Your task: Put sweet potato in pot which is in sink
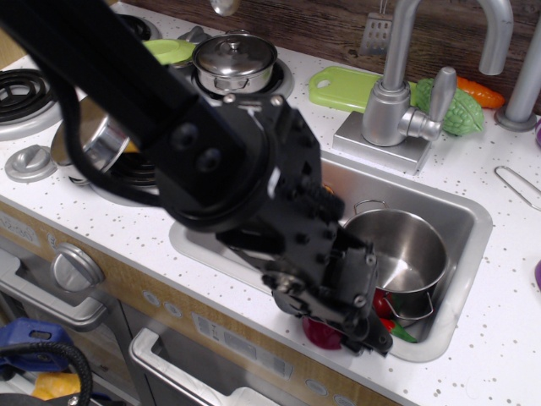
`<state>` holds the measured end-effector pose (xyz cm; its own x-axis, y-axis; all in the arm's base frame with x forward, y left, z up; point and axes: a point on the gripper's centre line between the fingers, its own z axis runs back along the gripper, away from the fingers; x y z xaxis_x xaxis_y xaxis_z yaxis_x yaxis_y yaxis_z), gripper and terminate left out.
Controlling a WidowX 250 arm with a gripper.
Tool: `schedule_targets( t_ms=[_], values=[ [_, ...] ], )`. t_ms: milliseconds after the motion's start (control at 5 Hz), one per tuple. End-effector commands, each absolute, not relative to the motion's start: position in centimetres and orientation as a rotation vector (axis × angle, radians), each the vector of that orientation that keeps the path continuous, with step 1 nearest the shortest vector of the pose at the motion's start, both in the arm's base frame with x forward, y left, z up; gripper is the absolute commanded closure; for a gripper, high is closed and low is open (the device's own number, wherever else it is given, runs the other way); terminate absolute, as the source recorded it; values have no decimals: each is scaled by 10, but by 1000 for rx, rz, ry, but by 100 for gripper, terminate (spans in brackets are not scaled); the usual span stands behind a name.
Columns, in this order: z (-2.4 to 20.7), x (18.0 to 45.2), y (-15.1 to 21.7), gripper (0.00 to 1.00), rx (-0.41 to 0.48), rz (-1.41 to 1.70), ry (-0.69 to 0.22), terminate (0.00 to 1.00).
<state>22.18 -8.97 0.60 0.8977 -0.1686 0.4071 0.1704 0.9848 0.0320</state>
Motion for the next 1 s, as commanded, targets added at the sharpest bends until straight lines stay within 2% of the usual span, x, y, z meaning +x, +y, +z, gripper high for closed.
schedule_targets(
  t_ms=[0,400,800],
  values=[
    [37,235,-91,100,-51,-206,-434,0],
    [66,270,-100,100,-70,-290,-439,0],
    [68,306,-95,100,-93,-443,-475,0]
  ],
)
